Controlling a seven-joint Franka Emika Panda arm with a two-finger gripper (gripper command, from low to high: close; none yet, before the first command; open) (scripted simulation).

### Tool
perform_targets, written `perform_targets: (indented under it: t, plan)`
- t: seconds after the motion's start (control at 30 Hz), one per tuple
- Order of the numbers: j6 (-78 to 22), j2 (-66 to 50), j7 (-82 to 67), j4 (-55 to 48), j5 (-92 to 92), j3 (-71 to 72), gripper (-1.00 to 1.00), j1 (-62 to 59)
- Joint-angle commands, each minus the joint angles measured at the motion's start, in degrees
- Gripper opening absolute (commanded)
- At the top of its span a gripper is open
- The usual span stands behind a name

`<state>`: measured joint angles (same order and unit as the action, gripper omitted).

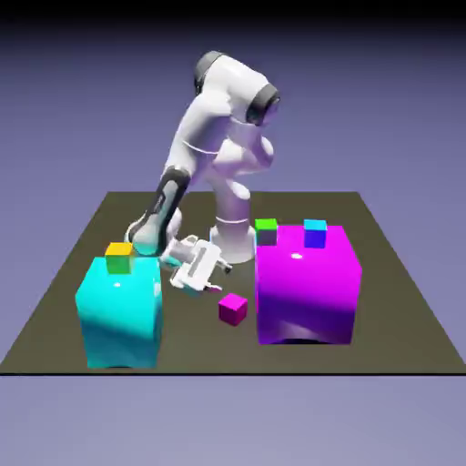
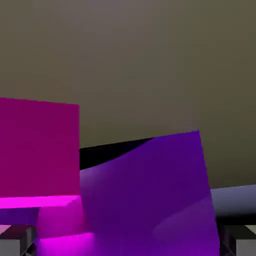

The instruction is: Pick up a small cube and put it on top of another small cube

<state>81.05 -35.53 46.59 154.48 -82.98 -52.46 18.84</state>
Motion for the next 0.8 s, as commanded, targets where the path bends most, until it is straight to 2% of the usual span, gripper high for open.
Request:
perform_targets:
  t: [0.0, 0.17, 0.4, 0.43, 0.6, 0.77]
  plan:
    - [-1.4, -1.0, -0.3, 0.1, -2.5, 0.2, 0.00, -0.3]
    - [-7.8, -5.9, -1.8, 0.9, -15.0, 1.8, 0.00, -1.6]
    - [-6.0, -9.2, -1.1, -1.0, -26.8, 11.5, 0.00, -0.2]
    - [-6.0, -9.2, -1.1, -1.0, -26.8, 11.5, -1.00, -0.2]
    - [-7.9, -6.5, -1.8, 1.3, -17.2, 3.2, -1.00, -1.5]
    - [-9.8, -3.1, -1.3, -0.5, -7.0, 9.3, -1.00, -9.1]
